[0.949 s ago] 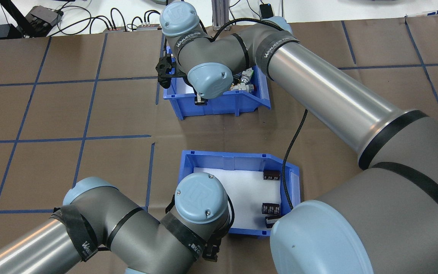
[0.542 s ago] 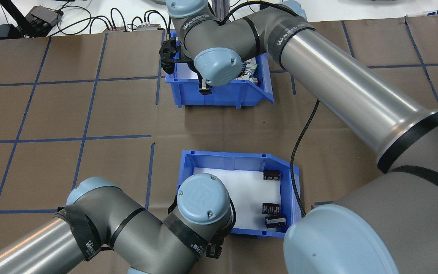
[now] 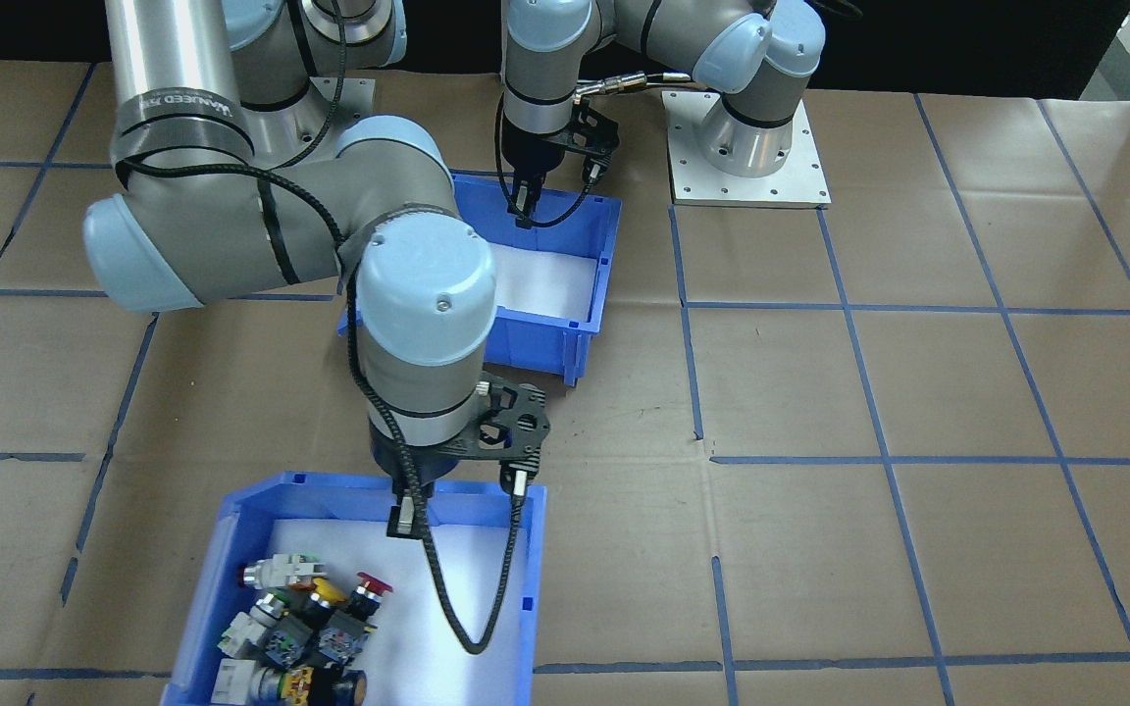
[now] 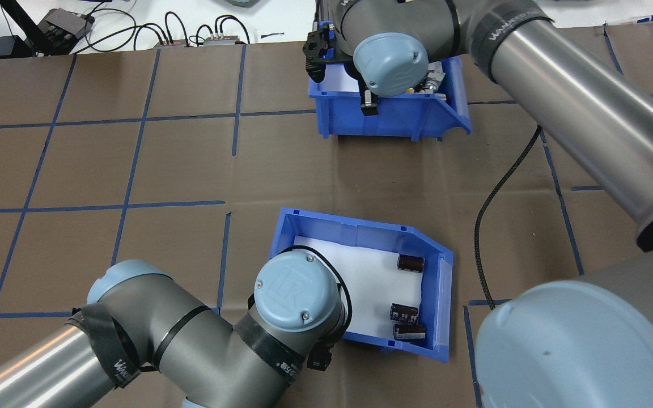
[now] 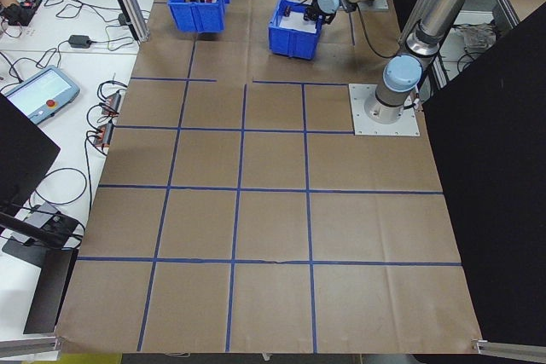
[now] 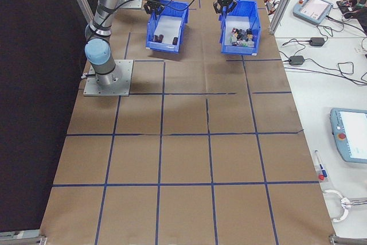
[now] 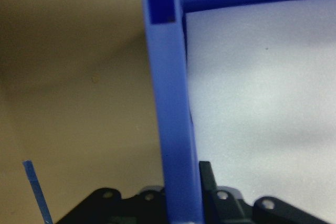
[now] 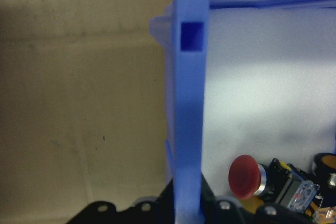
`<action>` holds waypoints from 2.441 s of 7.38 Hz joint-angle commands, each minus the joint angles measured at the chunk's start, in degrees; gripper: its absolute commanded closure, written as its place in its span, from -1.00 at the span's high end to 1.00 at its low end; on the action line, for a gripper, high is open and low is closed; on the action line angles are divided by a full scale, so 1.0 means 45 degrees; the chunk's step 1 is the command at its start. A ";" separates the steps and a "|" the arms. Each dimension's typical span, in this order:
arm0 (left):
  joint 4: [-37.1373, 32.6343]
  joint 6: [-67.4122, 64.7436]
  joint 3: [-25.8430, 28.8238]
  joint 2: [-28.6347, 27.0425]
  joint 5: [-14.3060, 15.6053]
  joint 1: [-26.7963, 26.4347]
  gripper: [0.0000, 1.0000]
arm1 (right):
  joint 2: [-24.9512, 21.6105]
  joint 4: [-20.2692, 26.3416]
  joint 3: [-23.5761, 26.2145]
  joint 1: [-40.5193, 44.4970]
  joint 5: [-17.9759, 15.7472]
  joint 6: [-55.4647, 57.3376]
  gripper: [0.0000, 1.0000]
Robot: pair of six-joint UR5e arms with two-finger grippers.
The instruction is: Place battery box in front
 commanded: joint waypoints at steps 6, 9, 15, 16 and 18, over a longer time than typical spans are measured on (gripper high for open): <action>-0.1033 0.7458 0.1132 0.0660 -0.0774 0.8362 -1.00 | -0.5741 -0.1645 0.6737 -0.5028 -0.0225 -0.5278 -1.00; -0.1014 0.7191 0.4350 -0.2535 -0.1074 0.7866 -1.00 | -0.8126 -0.2760 0.9572 -0.6201 -0.0011 -0.7447 -1.00; -0.0799 0.1632 0.8106 -0.6467 -0.1093 0.4527 -1.00 | -0.8366 -0.3055 1.0166 -0.6499 0.0029 -0.7904 -1.00; -0.0780 0.1042 0.8672 -0.6956 -0.1093 0.4174 -1.00 | -0.8366 -0.3055 1.0166 -0.6499 0.0029 -0.7904 -1.00; -0.0780 0.1036 0.9068 -0.7332 -0.1152 0.3763 -0.99 | -0.8366 -0.3055 1.0166 -0.6479 0.0029 -0.7904 -1.00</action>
